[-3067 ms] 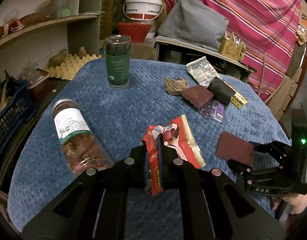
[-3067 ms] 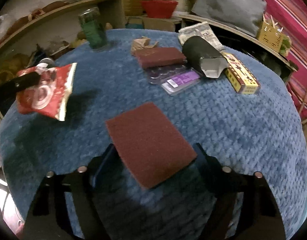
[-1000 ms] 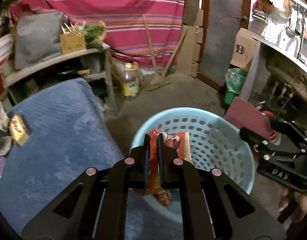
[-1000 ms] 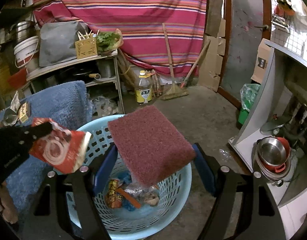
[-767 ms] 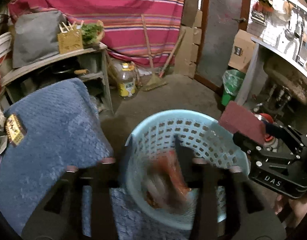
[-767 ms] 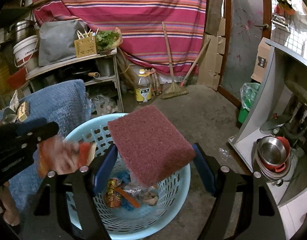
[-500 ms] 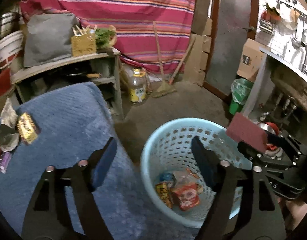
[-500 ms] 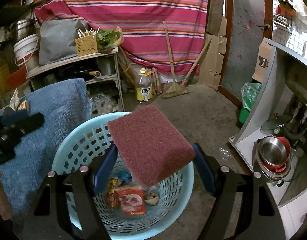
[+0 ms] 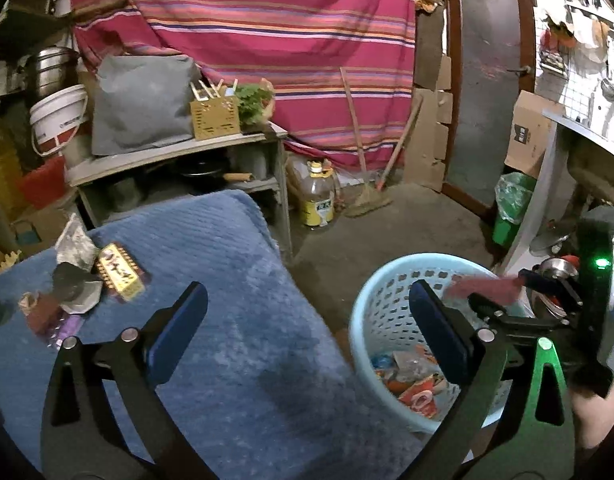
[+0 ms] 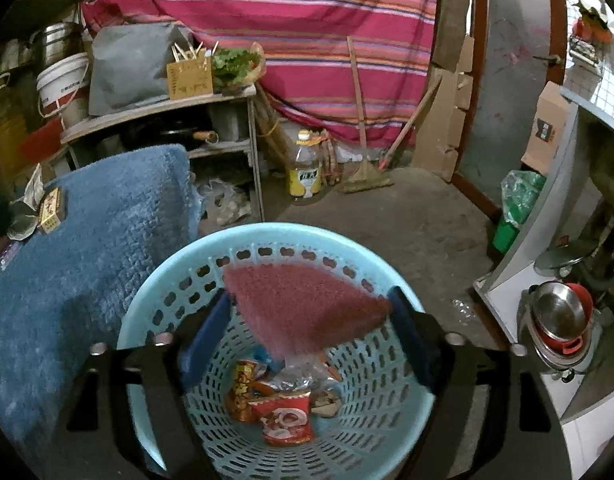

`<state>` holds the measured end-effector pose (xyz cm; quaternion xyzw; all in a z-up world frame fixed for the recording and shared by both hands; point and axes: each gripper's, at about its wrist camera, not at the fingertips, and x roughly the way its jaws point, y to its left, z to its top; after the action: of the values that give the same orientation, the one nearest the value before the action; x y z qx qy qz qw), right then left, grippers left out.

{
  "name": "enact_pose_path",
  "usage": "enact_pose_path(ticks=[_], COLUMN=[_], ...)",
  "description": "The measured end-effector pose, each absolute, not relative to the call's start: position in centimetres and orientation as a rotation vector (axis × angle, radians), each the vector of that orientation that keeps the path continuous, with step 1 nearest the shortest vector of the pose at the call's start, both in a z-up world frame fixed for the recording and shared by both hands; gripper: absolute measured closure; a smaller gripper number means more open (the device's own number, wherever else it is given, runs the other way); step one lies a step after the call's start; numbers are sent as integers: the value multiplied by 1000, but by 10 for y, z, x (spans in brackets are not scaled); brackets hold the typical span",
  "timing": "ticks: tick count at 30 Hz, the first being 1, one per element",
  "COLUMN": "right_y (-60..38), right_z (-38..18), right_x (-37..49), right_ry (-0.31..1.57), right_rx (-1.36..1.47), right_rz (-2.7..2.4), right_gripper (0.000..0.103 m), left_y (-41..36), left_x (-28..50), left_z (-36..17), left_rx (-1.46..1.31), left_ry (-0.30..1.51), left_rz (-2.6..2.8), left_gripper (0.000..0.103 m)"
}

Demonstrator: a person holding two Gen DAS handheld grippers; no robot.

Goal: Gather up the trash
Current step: 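Move both tools back over the table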

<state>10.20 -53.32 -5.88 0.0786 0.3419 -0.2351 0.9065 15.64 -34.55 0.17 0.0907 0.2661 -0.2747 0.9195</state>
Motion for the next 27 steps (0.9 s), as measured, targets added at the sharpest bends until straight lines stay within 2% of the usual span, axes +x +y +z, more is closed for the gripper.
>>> enact_pose_path(ticks=[12,15,27], right_y=[-501,-480,-365], right_z=[-65,-56,-26], right_x=[121,131,194], right_ry=[717,685,565], right_rx=[155,133,62], right_rz=[-485,-458,-268], right_gripper=[11,8,4], left_y=[-261,-233,-107], left_x=[173,181,217], left_z=[10,9,-14], left_rx=[174,168,163], left_ry=[506,507,524], left_rz=[-410,-364,-171], left_gripper=[5,5,5])
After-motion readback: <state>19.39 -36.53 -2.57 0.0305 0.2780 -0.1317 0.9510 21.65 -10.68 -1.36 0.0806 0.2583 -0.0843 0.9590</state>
